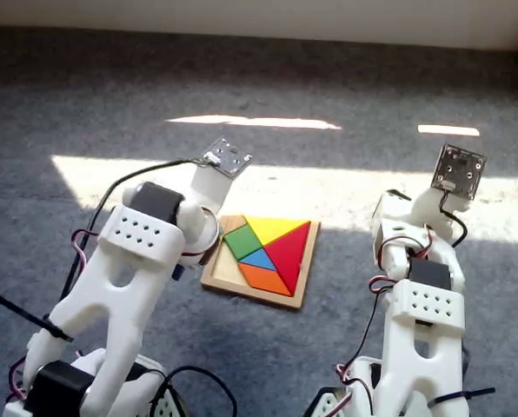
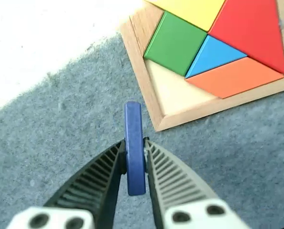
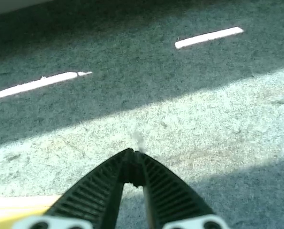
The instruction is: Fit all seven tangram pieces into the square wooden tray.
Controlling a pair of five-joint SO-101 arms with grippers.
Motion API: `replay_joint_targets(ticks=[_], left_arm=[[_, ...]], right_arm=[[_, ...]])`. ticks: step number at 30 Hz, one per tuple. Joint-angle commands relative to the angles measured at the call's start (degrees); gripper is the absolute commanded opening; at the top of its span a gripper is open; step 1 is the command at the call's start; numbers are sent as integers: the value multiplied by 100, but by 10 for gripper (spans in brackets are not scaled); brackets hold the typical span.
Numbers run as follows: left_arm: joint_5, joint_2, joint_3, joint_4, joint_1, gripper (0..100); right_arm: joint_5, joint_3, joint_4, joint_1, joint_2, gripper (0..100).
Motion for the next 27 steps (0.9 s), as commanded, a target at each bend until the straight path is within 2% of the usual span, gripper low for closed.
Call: replay_joint_targets(ticks=[1,9,14,19,23,27], left_arm=[[571,-207,-215,-290,497,14],[2382,-207,-198,-492,910,11],[3068,-207,470,-1925,1024,5],[4264,-207,1385,-3349,1059,5],[4668,-207,1736,-3956,1059,5],[4677,-207,1798,-3991,1068,6]], right_arm=[[70,-31,-145,-13,-189,10],[70,-40,-145,-4,-189,10],[70,-40,-145,-4,-189,10],[70,-40,-145,-4,-189,10],[70,-40,-145,-4,-189,10],[70,-48,-145,-4,-189,10]])
